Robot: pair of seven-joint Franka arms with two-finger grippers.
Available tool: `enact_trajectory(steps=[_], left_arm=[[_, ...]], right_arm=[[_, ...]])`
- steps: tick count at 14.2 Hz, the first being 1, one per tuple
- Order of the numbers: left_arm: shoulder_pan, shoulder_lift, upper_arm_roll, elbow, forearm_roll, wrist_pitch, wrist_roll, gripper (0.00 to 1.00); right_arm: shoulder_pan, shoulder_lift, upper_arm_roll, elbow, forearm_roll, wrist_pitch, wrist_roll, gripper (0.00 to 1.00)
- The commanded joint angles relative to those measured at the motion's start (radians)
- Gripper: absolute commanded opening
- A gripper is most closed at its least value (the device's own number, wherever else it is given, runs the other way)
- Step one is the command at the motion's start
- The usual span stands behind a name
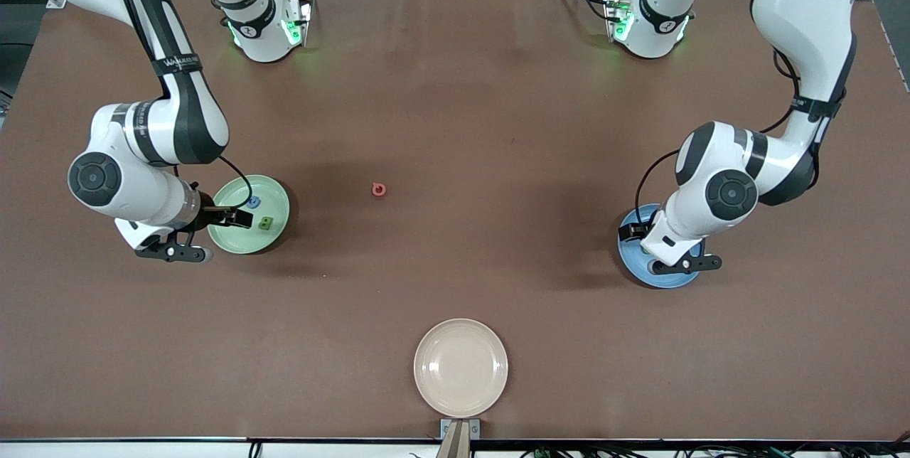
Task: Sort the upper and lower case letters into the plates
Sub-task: 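Raise the left arm to rest while the right gripper reaches the pink Q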
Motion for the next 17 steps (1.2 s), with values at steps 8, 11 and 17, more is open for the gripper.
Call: enact_trajectory(steps=[8,11,17], left_arm=[[0.072,-0.315,0.06,-0.055,-0.16,-0.235,0.196,1.0],[0.164,-0.453,0.061,-0.055,-0.24,-0.356,0.356,1.0],[0.197,-0.564,0.068,-0.003,-0.244,-0.417,0.407,1.0]], right_arm=[[0.395,-0.124,0.023,-0.123,0.027,0.052,0.626,1.0],[0.494,-0.111,0.021,-0.215,0.025,0.243,0.771,1.0],[0.535,-0.011,0.022,-0.271,0.002,0.421,0.759,1.0]])
